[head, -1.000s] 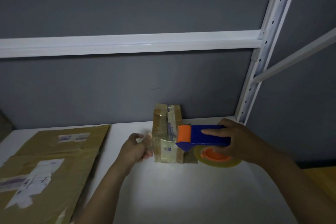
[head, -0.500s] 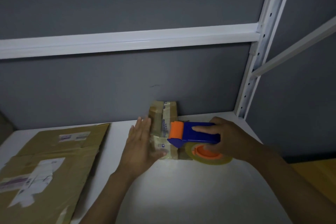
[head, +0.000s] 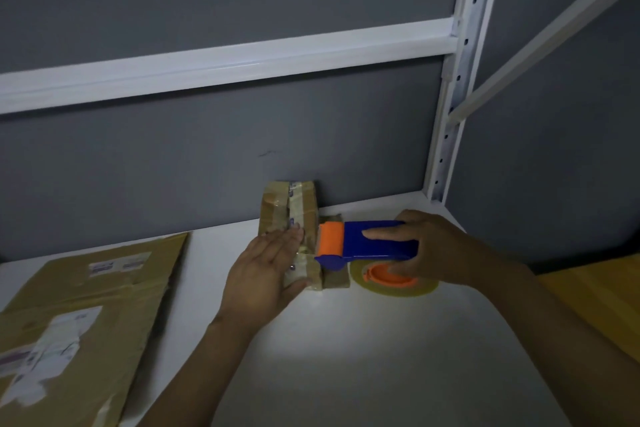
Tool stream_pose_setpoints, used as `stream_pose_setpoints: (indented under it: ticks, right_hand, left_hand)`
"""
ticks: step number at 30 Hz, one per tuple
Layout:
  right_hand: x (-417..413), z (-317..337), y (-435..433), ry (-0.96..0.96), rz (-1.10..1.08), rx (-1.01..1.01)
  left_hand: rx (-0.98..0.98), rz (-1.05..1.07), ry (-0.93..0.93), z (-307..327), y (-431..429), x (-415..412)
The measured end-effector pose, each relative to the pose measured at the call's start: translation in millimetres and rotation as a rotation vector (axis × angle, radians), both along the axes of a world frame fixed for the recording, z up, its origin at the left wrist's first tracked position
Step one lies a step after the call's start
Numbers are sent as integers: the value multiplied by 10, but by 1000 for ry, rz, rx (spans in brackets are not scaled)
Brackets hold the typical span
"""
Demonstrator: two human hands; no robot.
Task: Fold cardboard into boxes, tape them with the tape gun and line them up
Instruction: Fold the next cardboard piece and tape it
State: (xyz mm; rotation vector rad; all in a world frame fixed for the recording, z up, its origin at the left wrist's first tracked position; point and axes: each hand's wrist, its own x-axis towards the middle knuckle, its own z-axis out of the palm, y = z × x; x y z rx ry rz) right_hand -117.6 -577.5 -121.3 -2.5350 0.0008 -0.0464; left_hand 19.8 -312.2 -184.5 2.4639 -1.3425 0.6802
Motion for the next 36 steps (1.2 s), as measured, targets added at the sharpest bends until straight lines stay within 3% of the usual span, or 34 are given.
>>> stream_pose_setpoints:
  ticks: [7,11,16,33,36]
  right_hand:
    - [-383,-23,-219,77,-104,-51]
    - [-298,-133,57,-87,-78,-351]
    - [-132,-171,321,-132,-89,-370]
    - [-18,-5,298,15,-227,-120]
    - [-123,-62,175,-30,-344,242]
  left_hand:
    - [33,28,14,-14,-17,15]
    - [35,25,41,-3,-13,1]
    - [64,28,95,21,-27,-50]
    - [113,75,165,98,-139,-112]
    - [90,67,240,175,-153,-90]
